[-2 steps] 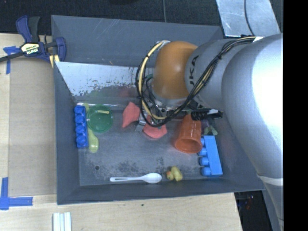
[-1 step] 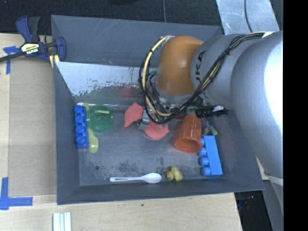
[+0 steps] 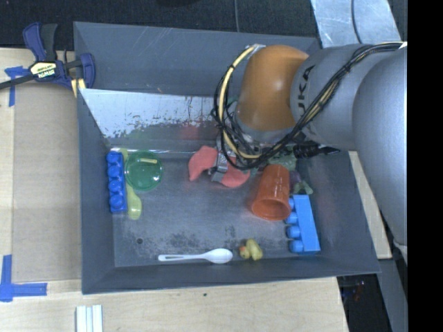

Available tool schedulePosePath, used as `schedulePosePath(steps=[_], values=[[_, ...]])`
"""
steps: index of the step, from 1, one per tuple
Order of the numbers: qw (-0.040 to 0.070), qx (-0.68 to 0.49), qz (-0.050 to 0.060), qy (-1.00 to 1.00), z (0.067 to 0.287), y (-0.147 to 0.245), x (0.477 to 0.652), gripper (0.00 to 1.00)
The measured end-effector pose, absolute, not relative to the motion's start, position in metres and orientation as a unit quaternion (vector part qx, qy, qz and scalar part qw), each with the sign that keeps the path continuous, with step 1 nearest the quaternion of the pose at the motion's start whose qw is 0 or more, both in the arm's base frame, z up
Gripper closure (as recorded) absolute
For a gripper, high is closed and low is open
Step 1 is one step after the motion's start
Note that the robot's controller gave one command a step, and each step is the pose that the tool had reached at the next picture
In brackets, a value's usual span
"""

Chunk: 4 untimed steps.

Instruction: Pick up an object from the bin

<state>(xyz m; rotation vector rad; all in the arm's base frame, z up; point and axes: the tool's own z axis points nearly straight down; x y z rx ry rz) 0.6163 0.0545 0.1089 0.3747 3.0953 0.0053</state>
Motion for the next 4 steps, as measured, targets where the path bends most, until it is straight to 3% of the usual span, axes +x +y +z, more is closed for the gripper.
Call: schedulePosePath(steps=[1, 2, 3, 4], values=[[0.012, 0.151, 0.003, 0.989, 0.081, 0.062, 0.620, 1.00], [0.008, 0.125, 0.001, 0.992, 0.136, 0.056, 0.619, 1.00], [0.013, 0.124, 0.002, 0.992, 0.174, 0.058, 0.622, 1.00], [0.009, 0.118, 0.001, 0.993, 0.237, 0.061, 0.616, 1.00]])
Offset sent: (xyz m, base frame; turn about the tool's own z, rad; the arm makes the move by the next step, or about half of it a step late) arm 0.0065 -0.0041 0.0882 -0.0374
